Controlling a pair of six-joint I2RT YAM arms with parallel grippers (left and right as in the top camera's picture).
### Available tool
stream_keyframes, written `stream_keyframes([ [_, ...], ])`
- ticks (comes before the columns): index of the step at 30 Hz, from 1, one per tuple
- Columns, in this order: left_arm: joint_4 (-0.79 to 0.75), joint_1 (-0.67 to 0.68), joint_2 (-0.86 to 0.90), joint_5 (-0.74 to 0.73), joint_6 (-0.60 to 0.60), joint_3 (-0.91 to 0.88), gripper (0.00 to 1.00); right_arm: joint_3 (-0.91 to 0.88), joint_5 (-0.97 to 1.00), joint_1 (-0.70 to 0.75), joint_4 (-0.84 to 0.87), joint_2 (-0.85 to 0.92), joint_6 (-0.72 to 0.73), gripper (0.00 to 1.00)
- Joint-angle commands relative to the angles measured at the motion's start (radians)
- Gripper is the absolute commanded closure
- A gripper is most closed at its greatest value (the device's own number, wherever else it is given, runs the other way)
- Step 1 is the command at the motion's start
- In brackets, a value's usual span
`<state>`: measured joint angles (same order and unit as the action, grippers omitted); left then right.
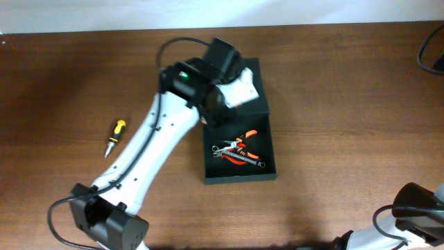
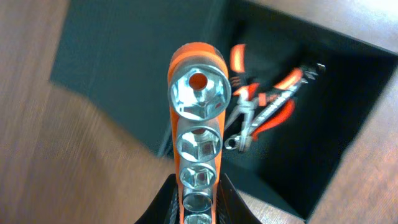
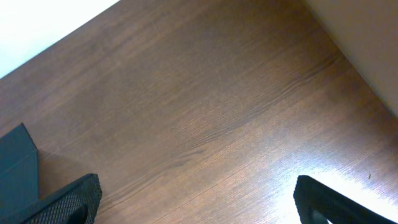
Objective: Pack container
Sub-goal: 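Carry the socket strip into the box with the left gripper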
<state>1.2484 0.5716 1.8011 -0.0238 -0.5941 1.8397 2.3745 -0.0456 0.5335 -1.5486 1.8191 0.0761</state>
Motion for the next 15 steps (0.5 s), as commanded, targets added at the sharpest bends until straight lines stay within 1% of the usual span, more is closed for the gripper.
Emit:
stream_keyframes([
  [1, 0.014, 0.074, 0.013, -0.037, -0.119, -0.008, 0.98, -0.003, 0.005, 0.003, 0.000, 0.007, 0.007, 0.01],
  [4, 0.019, 0.098, 0.038, -0.062, -0.119, -0.016, 0.98, -0.003, 0.005, 0.003, 0.000, 0.007, 0.007, 0.01],
  [11, 0.013, 0.100, 0.135, -0.068, -0.130, -0.085, 0.98, -0.003, 0.004, 0.003, 0.000, 0.007, 0.007, 0.01],
  [15, 0.008, 0.100, 0.221, -0.068, -0.130, -0.099, 0.98, -0.003, 0.004, 0.003, -0.002, 0.007, 0.007, 0.01],
])
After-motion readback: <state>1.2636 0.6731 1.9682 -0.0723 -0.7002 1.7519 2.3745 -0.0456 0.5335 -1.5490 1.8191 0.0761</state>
